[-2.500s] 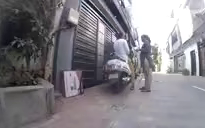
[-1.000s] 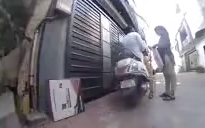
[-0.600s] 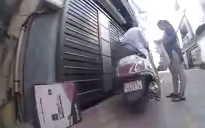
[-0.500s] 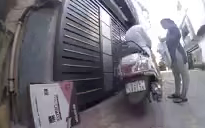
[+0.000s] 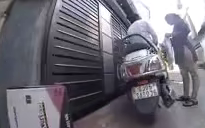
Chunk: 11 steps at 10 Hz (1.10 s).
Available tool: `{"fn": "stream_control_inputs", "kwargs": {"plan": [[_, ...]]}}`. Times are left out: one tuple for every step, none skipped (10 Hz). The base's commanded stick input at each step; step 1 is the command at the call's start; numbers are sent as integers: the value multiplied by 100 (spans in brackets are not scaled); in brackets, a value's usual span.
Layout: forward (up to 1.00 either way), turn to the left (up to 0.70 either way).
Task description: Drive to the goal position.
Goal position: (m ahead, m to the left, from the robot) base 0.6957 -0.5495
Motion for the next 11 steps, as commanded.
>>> {"fn": "stream_control_inputs", "kwargs": {"plan": [[0, 0], [-14, 0], [-38, 0], [-60, 0], [-70, 0], [-70, 0], [-70, 0], [-43, 0], [0, 0], [0, 0], [0, 0]]}}
